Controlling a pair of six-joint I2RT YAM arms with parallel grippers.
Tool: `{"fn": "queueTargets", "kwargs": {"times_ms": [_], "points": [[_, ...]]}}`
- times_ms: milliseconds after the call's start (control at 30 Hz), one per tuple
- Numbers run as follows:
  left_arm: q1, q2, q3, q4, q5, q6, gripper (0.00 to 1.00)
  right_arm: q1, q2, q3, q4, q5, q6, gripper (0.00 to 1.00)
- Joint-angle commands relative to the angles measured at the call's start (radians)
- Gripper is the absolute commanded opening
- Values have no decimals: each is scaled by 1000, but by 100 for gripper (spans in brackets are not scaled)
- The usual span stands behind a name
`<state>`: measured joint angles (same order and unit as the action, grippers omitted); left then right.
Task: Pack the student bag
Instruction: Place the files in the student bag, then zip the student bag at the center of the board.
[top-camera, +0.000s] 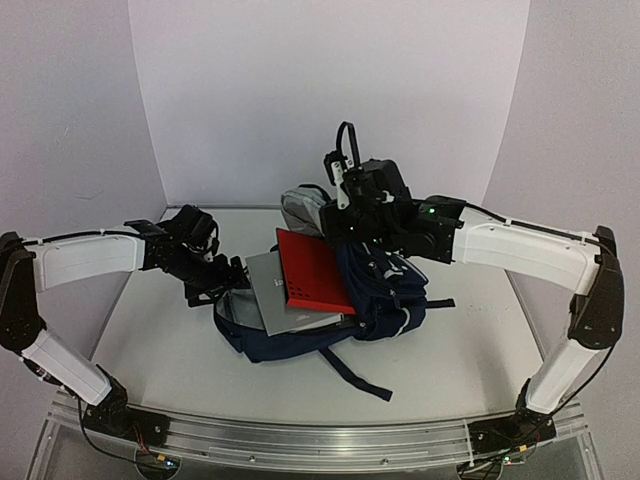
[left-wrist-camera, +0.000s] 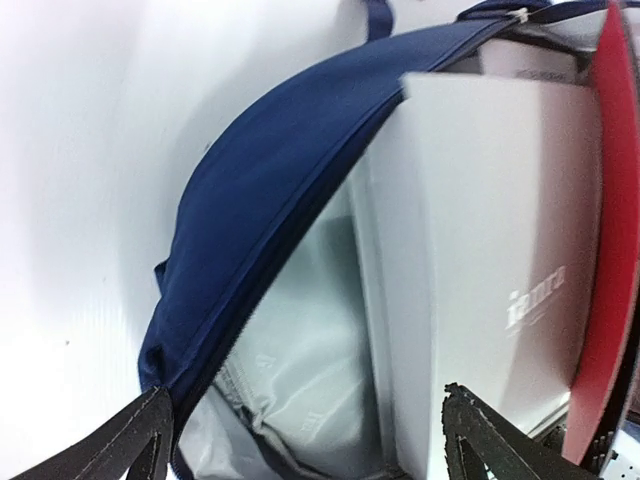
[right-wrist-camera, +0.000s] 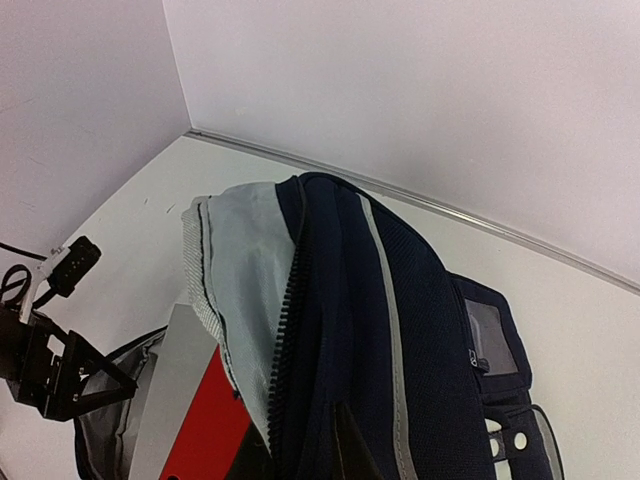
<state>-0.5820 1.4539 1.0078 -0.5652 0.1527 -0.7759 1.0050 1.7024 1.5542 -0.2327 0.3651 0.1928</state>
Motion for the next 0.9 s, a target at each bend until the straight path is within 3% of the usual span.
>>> {"fn": "queueTargets", "kwargs": {"times_ms": [0,233,367,500,600,867], "points": [[-1,-35,-33,-45,-38,-36,93,5,-30,28,253,23,-1,0],[-1,-13,-22,-99,-85,-22,85,6,-32,12,256,28,1,0],[-1,6,-26,-88,-79,-6,59,5,-28,6,258,28,1,0],[-1,37,-45,10,-19,-15,21,-16,-16,2,261,3,13,0],[0,60,-18,89,14,-17,2,-47,-2,-8,269,-34,28,0],[9,106,211,237,97,55,0,-170,66,2,288,-138,37,0]]}}
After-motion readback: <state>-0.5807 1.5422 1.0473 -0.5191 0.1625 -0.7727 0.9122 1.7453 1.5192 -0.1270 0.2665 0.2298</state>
